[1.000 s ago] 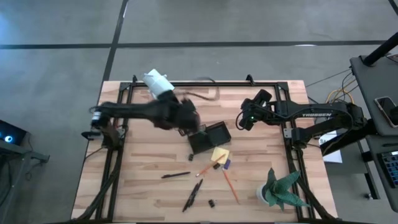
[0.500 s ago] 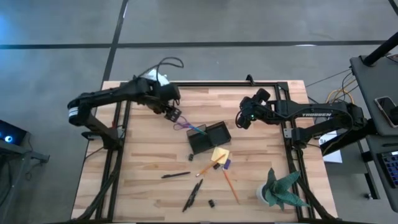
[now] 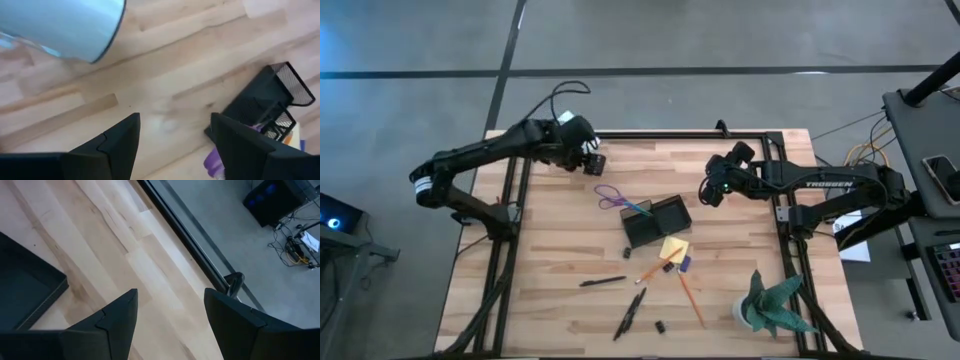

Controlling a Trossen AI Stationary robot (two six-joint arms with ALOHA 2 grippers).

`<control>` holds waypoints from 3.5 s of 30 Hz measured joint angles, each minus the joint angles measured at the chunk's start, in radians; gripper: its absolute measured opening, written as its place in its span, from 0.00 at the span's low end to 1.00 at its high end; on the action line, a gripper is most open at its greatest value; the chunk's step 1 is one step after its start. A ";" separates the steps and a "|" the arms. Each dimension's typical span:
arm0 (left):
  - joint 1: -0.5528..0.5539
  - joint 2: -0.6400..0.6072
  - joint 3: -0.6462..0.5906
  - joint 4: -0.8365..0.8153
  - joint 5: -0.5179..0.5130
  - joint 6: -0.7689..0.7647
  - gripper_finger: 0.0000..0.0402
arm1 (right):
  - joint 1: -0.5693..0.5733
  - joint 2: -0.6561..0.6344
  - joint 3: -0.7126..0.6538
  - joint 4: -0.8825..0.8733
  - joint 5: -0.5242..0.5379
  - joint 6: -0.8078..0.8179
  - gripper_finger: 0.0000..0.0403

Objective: Pick and place office supplies into organizer
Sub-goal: Put the purple scissors into the black desk organizer, then put the top left black binder clip into the black desk organizer

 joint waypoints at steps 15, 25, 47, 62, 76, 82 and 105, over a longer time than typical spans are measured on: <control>0.046 0.025 -0.192 0.075 0.092 0.108 0.56 | 0.000 0.000 0.000 0.003 0.003 0.000 0.55; 0.016 0.023 -0.189 0.207 0.200 0.138 0.56 | -0.019 0.000 0.000 0.003 0.008 0.000 0.55; -0.035 -0.040 -0.185 0.116 0.153 0.189 0.56 | -0.084 0.001 -0.011 0.002 0.007 0.000 0.55; -0.394 -0.224 -0.188 0.273 -0.029 -0.084 0.56 | 0.029 0.000 -0.091 0.044 -0.491 -0.063 0.55; -0.898 0.013 -0.188 0.560 -0.151 -0.206 0.56 | 0.287 0.011 -0.117 0.065 -0.561 0.002 0.55; -1.007 0.120 -0.187 0.557 -0.151 -0.205 0.56 | 0.349 0.029 -0.103 0.070 -0.573 0.201 0.55; -1.084 0.314 -0.430 0.919 -0.181 -0.228 0.56 | 0.596 0.424 0.076 0.090 -0.581 0.793 0.55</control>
